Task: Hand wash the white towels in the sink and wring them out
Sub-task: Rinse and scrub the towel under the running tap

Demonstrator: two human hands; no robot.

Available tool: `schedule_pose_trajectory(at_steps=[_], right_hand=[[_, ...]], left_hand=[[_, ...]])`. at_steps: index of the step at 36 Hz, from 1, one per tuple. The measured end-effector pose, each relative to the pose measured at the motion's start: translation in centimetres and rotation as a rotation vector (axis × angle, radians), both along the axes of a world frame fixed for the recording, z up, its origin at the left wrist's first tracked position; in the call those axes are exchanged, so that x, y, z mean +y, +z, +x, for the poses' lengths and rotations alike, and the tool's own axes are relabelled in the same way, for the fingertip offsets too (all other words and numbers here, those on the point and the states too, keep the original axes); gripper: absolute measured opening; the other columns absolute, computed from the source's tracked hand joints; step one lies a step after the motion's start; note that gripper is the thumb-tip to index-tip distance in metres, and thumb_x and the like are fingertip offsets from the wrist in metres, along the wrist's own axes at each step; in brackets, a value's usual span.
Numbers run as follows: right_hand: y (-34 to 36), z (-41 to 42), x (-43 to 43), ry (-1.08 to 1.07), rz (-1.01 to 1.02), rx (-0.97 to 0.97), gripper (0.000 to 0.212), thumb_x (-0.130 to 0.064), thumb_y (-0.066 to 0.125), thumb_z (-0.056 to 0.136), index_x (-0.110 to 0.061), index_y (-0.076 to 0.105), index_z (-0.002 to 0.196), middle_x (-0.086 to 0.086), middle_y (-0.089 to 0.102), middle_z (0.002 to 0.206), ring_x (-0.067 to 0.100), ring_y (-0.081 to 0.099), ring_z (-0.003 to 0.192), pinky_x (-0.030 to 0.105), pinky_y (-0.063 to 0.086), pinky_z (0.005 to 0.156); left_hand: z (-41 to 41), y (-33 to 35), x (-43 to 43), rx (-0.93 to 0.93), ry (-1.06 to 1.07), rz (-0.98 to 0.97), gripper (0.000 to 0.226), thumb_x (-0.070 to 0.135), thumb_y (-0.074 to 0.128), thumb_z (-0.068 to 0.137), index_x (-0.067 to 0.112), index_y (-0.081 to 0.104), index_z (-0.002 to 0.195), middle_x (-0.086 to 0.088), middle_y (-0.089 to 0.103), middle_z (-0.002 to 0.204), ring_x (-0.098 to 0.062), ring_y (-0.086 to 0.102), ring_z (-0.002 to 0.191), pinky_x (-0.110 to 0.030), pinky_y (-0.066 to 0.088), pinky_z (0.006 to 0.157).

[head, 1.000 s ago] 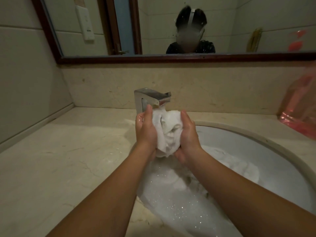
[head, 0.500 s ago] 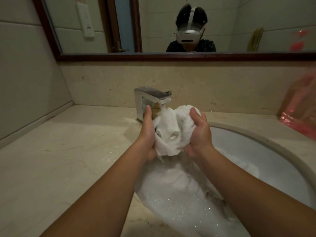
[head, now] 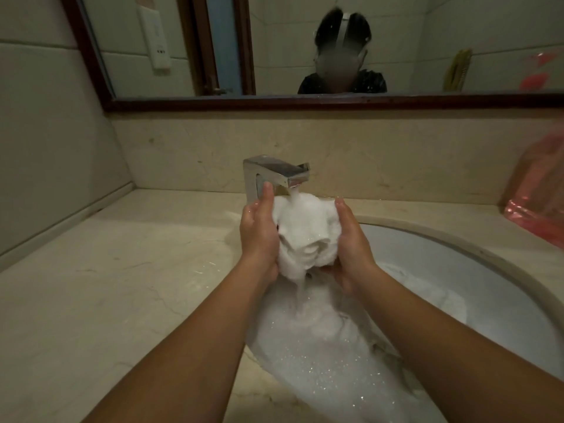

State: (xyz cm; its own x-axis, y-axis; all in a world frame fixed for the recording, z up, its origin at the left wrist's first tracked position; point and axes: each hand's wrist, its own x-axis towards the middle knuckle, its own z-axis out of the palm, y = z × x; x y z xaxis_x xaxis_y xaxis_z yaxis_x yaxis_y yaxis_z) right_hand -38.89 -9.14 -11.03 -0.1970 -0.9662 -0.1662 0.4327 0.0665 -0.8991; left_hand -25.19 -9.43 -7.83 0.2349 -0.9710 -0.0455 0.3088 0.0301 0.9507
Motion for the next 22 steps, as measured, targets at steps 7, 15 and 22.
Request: schedule_pose_trajectory(at_steps=[7,15,22], right_hand=[[0.7,-0.3,0.9,0.204,0.0,-0.307,0.089,-0.077,0.053,0.094,-0.002,0.064,0.141,0.029,0.07,0.133,0.047,0.067,0.125,0.062,0.043,0.118],[1.8,1.0,0.8,0.003,-0.103,-0.103,0.09,-0.073,0.085,0.069,-0.02,0.065,0.138,0.015,0.075,0.128,0.036,0.075,0.116,0.058,0.056,0.106],[2.3,1.1,1.5,-0.083,-0.216,0.103,0.027,-0.037,0.077,0.095,-0.021,0.07,0.115,0.007,0.078,0.11,0.028,0.077,0.106,0.041,0.064,0.088]], left_hand=[[0.0,0.3,0.2,-0.045,-0.033,-0.042,0.058,0.071,0.06,0.094,0.021,0.067,0.122,-0.005,0.078,0.112,-0.025,0.076,0.104,-0.052,0.06,0.097],[-0.3,-0.6,-0.4,-0.058,-0.159,0.061,0.103,0.096,0.057,0.065,0.02,0.069,0.133,-0.008,0.079,0.118,-0.028,0.076,0.109,-0.051,0.057,0.103],[-0.5,0.7,1.3,-0.183,-0.249,0.106,0.087,0.092,0.045,0.085,0.02,0.075,0.123,-0.007,0.081,0.106,-0.025,0.079,0.098,-0.043,0.062,0.094]])
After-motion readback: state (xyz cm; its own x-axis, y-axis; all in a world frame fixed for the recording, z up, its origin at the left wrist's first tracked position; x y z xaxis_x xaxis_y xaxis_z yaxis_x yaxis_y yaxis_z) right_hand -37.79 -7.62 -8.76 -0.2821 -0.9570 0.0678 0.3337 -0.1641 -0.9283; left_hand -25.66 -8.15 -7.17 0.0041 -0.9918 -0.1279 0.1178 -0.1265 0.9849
